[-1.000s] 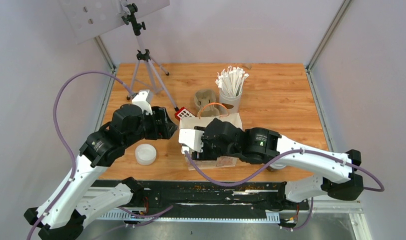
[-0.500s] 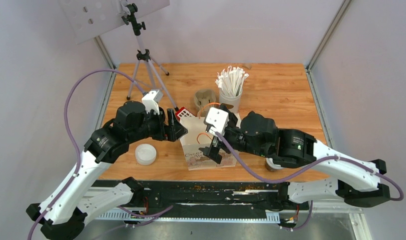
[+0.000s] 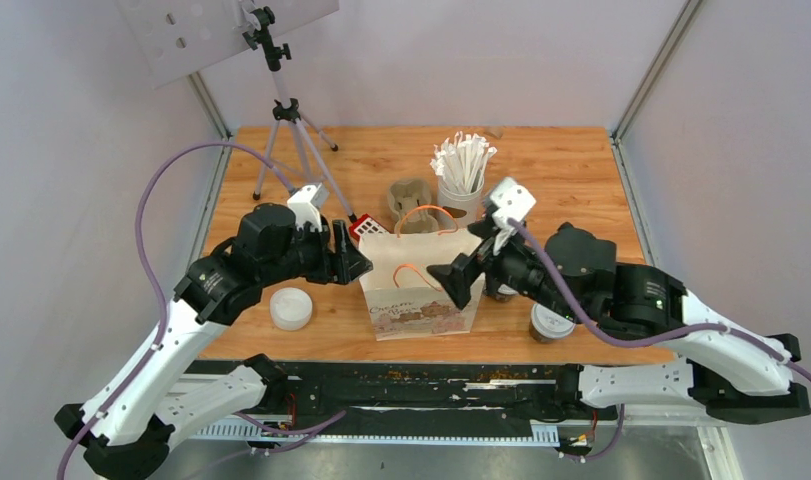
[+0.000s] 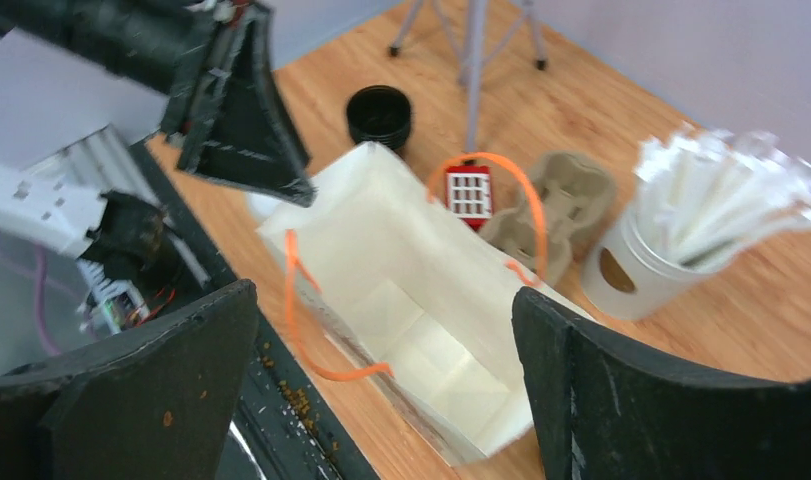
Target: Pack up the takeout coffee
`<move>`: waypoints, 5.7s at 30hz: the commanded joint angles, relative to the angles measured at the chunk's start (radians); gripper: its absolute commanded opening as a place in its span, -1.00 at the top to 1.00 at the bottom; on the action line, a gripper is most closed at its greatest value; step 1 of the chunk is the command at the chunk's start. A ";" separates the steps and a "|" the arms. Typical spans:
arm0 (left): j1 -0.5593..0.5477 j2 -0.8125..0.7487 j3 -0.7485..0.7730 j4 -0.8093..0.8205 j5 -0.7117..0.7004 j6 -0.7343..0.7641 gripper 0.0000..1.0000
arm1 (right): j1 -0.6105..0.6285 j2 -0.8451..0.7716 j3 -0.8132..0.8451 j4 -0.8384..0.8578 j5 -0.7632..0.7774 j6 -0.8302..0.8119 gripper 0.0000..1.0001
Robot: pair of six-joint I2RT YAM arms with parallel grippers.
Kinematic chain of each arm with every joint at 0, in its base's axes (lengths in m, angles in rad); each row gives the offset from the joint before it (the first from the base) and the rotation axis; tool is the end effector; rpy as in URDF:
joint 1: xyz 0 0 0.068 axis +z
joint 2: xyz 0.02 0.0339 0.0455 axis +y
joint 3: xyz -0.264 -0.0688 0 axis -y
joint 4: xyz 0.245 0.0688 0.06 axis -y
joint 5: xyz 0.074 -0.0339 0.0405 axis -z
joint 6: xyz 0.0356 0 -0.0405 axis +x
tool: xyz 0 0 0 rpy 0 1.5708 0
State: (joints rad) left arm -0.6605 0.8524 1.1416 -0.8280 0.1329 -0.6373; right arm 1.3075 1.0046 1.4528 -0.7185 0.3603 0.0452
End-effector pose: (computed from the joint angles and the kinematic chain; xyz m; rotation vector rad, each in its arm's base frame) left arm 0.1217 -0.1005 0.3836 0.1105 2.2390 -0.8867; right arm 0.0581 0.1672 0.4679 -0.8850 1.6453 0.6182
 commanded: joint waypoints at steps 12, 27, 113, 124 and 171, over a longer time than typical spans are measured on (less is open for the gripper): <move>0.003 0.054 0.063 -0.071 -0.008 0.218 0.34 | -0.349 -0.011 -0.005 -0.314 0.247 0.262 -0.88; 0.003 0.049 0.087 -0.117 -0.096 0.239 0.80 | -0.578 0.029 -0.148 -0.165 -0.056 0.230 -0.80; 0.003 0.053 0.126 -0.280 -0.327 0.302 0.70 | -0.588 1.048 0.273 0.155 -0.130 0.111 0.13; 0.004 0.063 0.141 -0.278 -0.328 0.313 0.68 | -0.589 1.058 0.272 0.183 -0.131 0.115 0.42; 0.004 0.050 0.213 -0.221 -0.351 0.220 -0.16 | -0.603 0.770 0.358 0.311 -0.242 -0.002 0.52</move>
State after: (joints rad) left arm -0.6605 0.9241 1.2919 -1.0798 -0.1959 -0.3801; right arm 0.7128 1.8465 1.7485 -0.4812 0.0959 0.0635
